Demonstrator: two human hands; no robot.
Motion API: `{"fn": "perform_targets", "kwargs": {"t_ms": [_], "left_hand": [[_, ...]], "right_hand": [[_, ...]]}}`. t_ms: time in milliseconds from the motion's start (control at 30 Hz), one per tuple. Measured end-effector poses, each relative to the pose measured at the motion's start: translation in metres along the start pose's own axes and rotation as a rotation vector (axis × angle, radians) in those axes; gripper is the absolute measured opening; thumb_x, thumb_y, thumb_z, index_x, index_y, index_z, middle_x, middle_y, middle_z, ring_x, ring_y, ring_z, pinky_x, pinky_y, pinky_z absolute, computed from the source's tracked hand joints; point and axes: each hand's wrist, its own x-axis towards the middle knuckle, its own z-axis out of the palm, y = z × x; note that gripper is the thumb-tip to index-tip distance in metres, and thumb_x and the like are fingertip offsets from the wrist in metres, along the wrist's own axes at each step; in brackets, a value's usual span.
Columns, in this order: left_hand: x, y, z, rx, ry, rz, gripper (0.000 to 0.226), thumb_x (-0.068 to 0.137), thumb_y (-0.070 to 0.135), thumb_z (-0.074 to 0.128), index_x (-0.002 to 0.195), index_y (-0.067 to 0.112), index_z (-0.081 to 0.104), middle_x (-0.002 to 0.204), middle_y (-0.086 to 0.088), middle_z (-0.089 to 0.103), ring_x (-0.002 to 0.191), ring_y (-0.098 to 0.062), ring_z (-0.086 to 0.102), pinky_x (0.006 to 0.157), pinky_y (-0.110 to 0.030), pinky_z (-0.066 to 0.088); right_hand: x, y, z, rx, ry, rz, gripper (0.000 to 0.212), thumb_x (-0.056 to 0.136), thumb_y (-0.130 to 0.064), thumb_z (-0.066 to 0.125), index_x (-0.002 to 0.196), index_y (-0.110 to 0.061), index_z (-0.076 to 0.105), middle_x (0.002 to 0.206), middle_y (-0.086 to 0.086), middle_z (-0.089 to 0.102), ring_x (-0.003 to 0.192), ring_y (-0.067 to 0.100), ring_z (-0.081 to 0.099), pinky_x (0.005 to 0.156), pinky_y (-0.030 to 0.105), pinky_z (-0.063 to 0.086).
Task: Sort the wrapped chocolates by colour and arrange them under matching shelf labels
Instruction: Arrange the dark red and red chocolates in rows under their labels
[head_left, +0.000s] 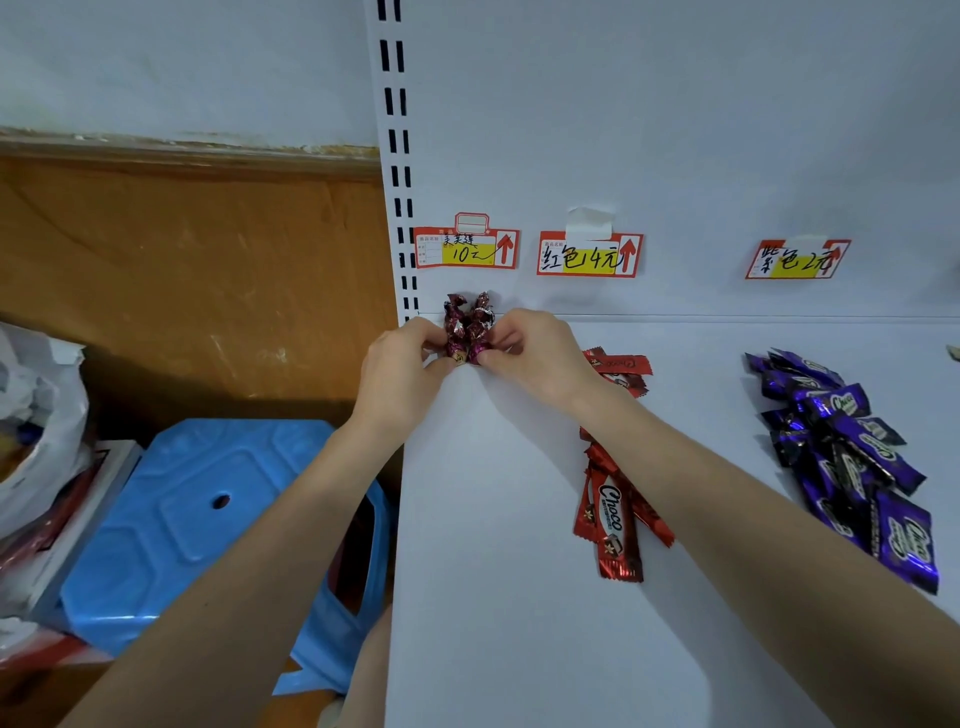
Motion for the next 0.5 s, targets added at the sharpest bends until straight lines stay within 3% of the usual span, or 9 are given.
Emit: {"fn": "perform_targets", "kwargs": {"t_ms": [133,300,367,500], "left_hand": [[0.0,-0.0005,-0.0002,-0.038,0.018,0.001,0.022,0.086,0.006,0.064,0.108,0.004,0.066,0.105,-0.009,0.067,0.086,-0.011,0.051,0.073,-0.013,0.035],[-0.0003,-0.0009,0.0008,-0.049,0.012,-0.003,0.022,0.087,0.005,0.062,0.108,0.005,0.066,0.105,-0.008,0.068,0.085,-0.01,0.051,0.075,-0.016,0.037],[-0.0013,-0.0006,0.0005,-0.05,0.012,0.008,0.023,0.087,0.005,0.062,0.11,0.005,0.066,0.107,-0.008,0.067,0.086,-0.009,0.05,0.077,-0.017,0.038],[-0.005,-0.0017,0.0,-0.052,0.014,0.026,0.024,0.088,0.007,0.061,0.112,0.007,0.065,0.11,-0.006,0.066,0.089,-0.008,0.049,0.074,-0.014,0.035]], "right_hand": [[0.0012,0.0009,0.0002,-0.011,-0.003,-0.006,0.016,0.081,-0.011,0.068,0.094,-0.003,0.064,0.09,0.003,0.064,0.079,0.01,0.054,0.066,0.016,0.037],[0.0021,0.0,0.0008,-0.019,-0.002,-0.013,0.016,0.082,-0.009,0.066,0.096,-0.003,0.065,0.096,0.008,0.067,0.081,0.012,0.055,0.066,0.014,0.035],[0.002,-0.0004,0.0003,-0.005,-0.003,0.003,0.017,0.081,-0.008,0.066,0.097,-0.003,0.064,0.094,0.007,0.067,0.084,0.014,0.059,0.069,0.014,0.038],[-0.0014,-0.002,-0.0023,0.017,-0.03,0.015,0.022,0.08,-0.011,0.069,0.1,-0.006,0.061,0.079,-0.002,0.058,0.073,0.009,0.055,0.057,0.004,0.039]]}}
